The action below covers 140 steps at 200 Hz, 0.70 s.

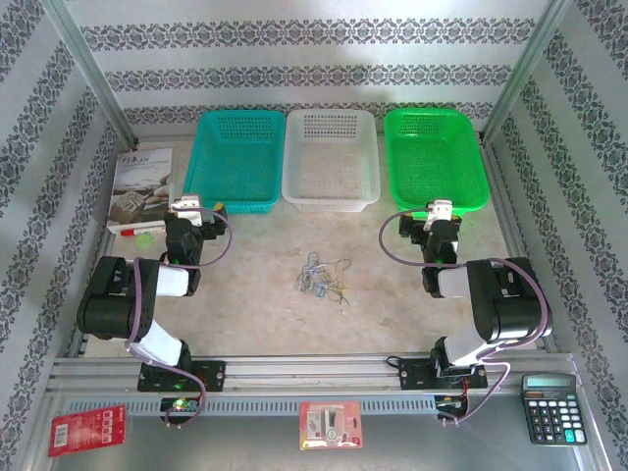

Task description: Untangle the cables

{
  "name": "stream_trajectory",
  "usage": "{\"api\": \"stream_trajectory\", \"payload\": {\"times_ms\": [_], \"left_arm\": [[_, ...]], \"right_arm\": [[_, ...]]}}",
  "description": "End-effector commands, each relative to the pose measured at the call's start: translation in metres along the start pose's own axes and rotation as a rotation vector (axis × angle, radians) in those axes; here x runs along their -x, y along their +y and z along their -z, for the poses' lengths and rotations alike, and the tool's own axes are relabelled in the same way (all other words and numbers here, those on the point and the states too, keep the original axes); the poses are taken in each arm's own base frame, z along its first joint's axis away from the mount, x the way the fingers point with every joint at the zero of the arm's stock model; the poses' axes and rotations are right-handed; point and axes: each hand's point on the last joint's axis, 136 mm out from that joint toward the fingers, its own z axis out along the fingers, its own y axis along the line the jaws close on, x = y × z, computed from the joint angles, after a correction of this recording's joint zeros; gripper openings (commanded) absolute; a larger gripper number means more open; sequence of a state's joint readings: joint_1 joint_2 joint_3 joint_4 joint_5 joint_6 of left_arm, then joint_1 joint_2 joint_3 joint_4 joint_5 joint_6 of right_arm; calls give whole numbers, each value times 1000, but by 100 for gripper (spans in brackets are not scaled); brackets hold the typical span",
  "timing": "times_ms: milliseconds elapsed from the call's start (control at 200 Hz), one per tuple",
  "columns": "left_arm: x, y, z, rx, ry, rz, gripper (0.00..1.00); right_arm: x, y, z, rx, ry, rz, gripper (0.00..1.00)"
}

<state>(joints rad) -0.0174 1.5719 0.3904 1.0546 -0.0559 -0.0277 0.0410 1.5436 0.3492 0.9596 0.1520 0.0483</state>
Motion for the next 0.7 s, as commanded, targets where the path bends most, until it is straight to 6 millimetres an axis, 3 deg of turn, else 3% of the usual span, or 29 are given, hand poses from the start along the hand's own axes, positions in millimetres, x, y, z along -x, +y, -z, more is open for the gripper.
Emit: {"api": "stream_trajectory", "payload": {"times_ms": [0,694], "left_arm": [[-35,7,1,19,122,-28,100],[-34,14,3,64,112,-13,100]], "right_arm": [[14,0,-1,10,-40,-5,98],[14,1,-1,10,-40,-7,98]]}}
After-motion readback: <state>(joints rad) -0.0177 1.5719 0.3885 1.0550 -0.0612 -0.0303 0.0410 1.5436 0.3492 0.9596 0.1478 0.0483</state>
